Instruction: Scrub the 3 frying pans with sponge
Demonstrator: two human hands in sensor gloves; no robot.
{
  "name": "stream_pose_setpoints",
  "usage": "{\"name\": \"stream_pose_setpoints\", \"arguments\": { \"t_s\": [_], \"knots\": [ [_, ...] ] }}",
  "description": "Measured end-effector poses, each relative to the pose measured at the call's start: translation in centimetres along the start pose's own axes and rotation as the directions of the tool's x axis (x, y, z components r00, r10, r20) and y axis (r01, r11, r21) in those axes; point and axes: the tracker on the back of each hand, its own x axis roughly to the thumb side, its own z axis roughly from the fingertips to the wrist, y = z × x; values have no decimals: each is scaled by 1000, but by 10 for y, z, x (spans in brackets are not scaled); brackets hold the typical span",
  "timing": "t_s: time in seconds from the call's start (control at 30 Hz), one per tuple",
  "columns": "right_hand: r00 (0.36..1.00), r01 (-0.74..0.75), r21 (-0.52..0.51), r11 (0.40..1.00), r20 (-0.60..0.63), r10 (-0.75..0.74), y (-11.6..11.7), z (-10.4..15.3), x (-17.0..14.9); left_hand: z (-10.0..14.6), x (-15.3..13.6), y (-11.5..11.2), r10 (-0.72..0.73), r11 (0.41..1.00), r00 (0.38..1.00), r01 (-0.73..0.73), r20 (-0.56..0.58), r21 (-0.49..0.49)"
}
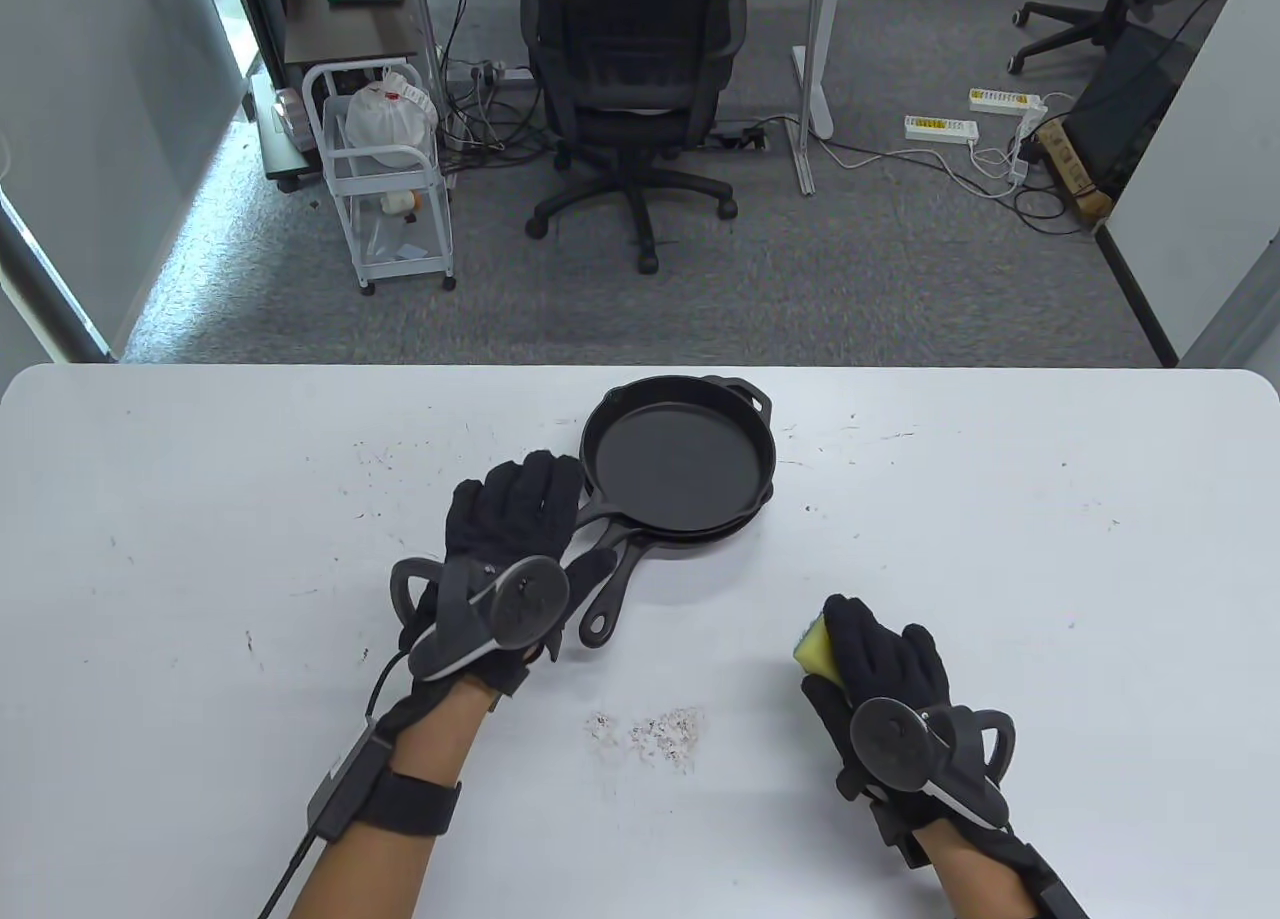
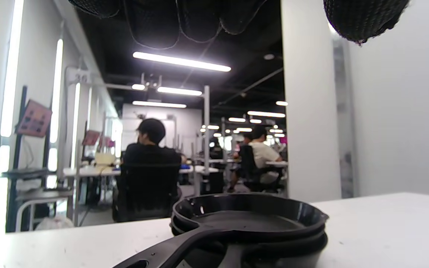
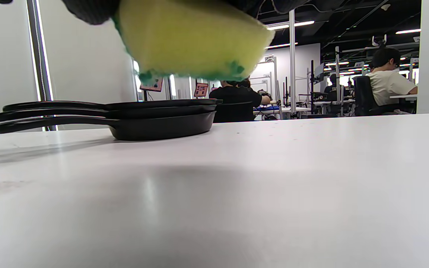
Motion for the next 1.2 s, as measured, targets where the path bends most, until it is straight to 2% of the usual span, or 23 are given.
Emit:
{"name": "stream_pose_setpoints", "arguments": {
  "t_s": [0.07, 0.17, 0.2, 0.3, 0.47, 0.53, 0.67, 0.87, 0.97, 1.2],
  "knots": [
    [1000, 0, -5, 1000, 9, 0, -1, 2, 4, 17, 13, 7, -65, 998, 998, 65, 8, -25],
    [1000, -3, -6, 1000, 23, 3, -1, 4, 9, 36, 23, 5, 5, 999, 1000, -5, 11, -34],
    [1000, -4, -4, 1000, 28, 4, -1, 4, 11, 42, 24, 1, 38, 997, 999, -39, -10, -74],
    [999, -8, 9, 1000, 43, 8, 2, 5, 16, 59, 31, -16, 155, 978, 988, -157, -25, -135],
    [998, -27, 43, 999, 61, 24, 9, 3, 22, 76, 44, -51, 46, 984, 998, -39, 39, -172],
    [997, -37, 58, 998, 65, 33, 11, 2, 23, 79, 47, -62, 33, 983, 998, -22, 61, -182],
    [995, -92, 100, 991, 59, 86, 16, -1, 25, 82, 50, -66, 57, 985, 995, -43, 80, -168],
    [979, -206, 329, 922, 62, 196, 41, -9, 28, 83, 53, -75, 88, 976, 991, -66, 99, -209],
    [974, -225, 411, 884, 71, 214, 52, -11, 28, 83, 55, -76, 89, 973, 991, -65, 102, -220],
    [979, -201, 402, 893, 51, 197, 52, -9, 28, 83, 59, -77, 119, 969, 988, -92, 102, -231]
  ]
}}
